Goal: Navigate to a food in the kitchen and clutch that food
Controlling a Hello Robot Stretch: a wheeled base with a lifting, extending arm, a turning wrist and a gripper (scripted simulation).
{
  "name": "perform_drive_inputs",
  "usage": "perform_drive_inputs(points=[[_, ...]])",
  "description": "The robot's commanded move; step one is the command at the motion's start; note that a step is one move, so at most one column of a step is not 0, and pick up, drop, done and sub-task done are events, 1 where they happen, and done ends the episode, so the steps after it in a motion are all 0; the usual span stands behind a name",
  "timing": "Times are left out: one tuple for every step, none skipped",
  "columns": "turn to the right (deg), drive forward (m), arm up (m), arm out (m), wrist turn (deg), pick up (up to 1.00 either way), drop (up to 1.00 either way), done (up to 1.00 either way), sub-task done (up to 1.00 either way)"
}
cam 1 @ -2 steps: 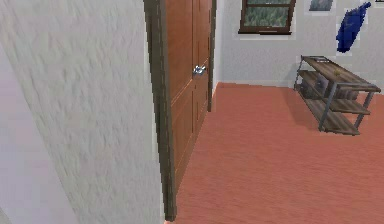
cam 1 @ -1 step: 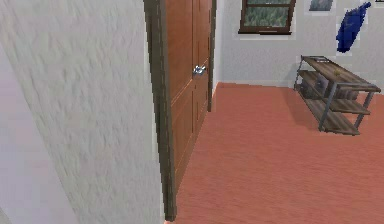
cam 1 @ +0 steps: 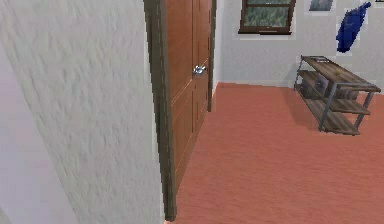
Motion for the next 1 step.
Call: perform_drive_inputs(points=[[0.0,0.0,0.0,0.0,45.0,0.0,0.0,0.0,0.0]])
